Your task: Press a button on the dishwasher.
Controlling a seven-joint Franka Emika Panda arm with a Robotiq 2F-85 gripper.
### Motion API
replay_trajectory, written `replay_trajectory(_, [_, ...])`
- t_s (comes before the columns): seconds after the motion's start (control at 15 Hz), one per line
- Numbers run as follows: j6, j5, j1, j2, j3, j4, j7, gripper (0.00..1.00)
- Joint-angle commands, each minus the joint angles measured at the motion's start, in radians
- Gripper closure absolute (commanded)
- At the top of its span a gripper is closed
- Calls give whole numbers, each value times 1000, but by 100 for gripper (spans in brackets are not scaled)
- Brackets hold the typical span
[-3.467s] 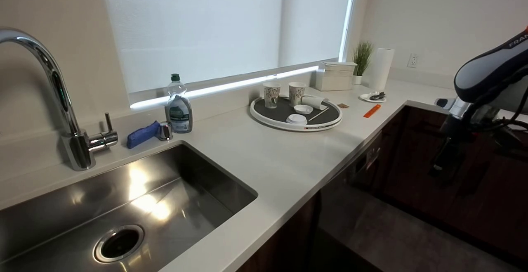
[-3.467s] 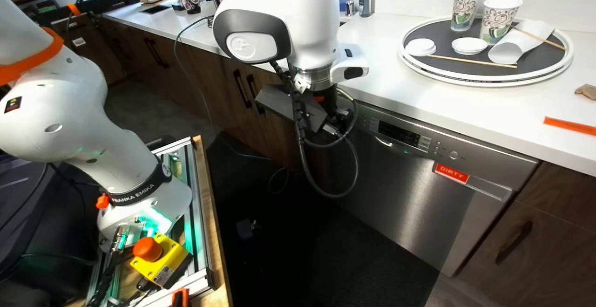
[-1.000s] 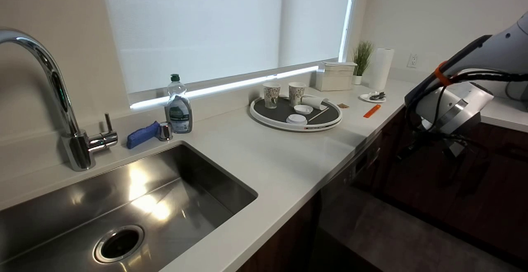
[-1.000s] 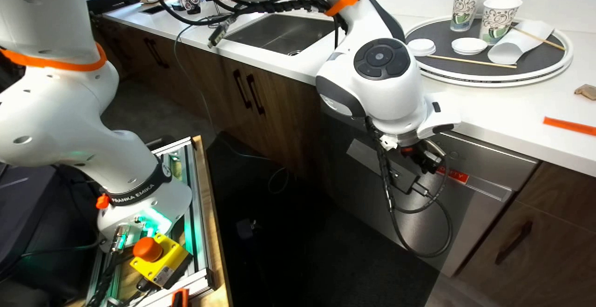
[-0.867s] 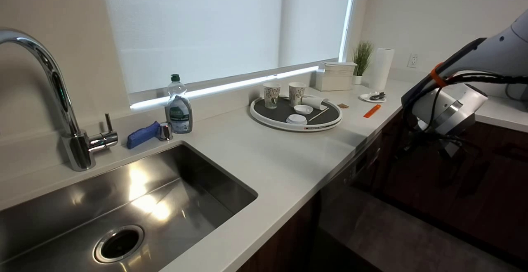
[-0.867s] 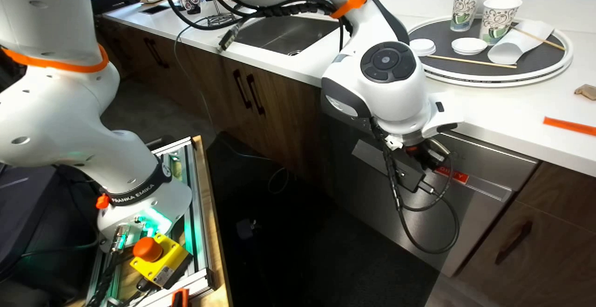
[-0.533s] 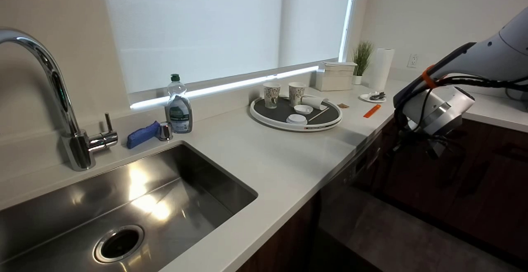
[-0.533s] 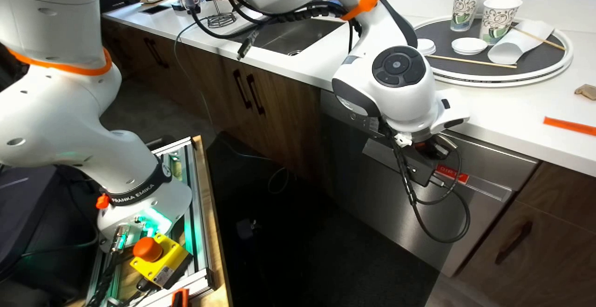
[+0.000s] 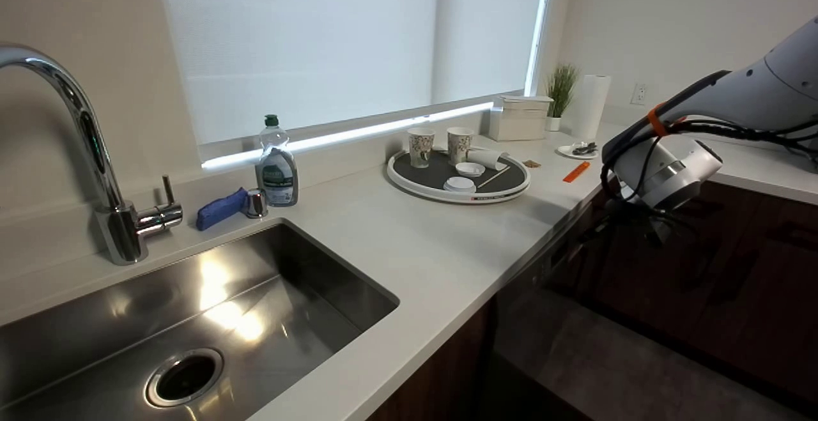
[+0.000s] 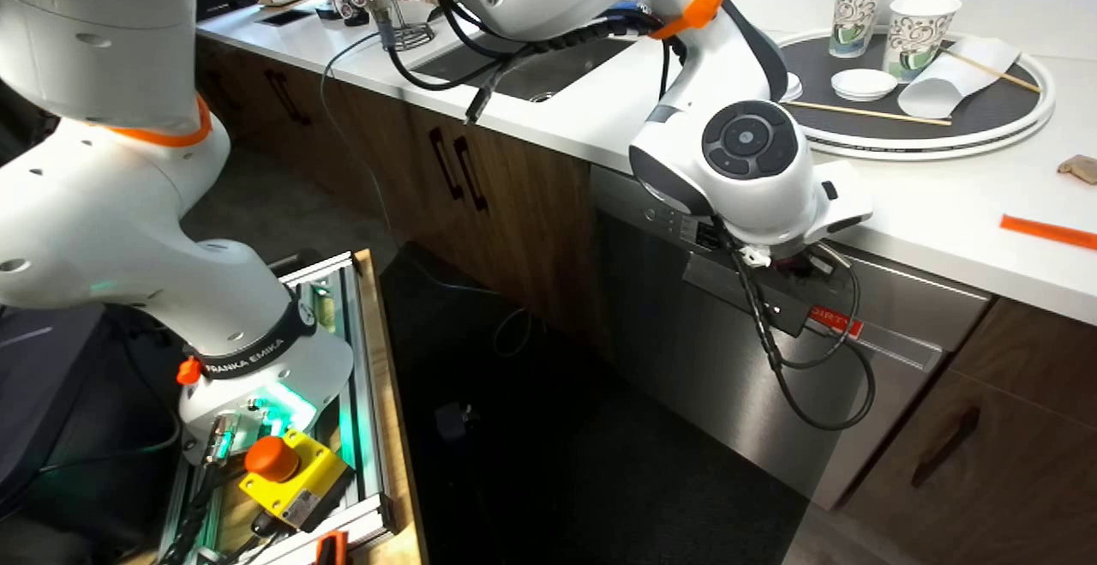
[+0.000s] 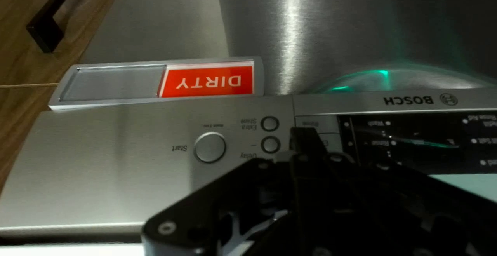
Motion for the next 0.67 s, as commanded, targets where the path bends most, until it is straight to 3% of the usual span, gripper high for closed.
replay_trajectory(0.0, [-39, 42, -52, 36, 52, 42, -65, 100])
replay_trajectory(0.6, [-43, 111, -149, 73, 157, 77, -127, 100])
